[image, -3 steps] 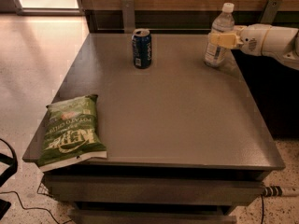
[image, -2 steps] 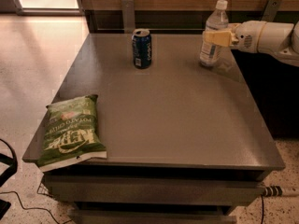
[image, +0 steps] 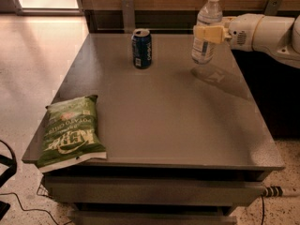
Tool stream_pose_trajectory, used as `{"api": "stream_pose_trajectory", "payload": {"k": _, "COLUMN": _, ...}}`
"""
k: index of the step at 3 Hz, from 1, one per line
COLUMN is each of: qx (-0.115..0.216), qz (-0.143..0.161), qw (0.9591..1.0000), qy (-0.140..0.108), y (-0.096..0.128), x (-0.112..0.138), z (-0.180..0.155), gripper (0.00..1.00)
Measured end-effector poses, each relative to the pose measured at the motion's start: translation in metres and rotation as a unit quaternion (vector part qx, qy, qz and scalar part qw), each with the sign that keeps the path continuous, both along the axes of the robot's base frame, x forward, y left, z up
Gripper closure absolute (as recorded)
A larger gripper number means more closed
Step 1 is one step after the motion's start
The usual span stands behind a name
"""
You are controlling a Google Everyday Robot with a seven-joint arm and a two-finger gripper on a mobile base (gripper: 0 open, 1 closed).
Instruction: Move blue plastic bottle near green jalapeno chip bag
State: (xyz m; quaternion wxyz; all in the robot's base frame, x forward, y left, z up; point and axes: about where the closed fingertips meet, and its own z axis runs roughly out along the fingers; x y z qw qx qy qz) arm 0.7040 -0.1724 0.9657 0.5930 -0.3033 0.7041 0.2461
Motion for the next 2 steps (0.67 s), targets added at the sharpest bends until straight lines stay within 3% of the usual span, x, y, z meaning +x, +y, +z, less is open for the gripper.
{"api": "stream_pose_trajectory", "payload": {"k": 2, "qx": -0.011, "qz": -0.011, "qw": 0.9999, "qy": -0.004, "y": 0.054, "x": -0.057, "z": -0.014, "gripper": 1.0}}
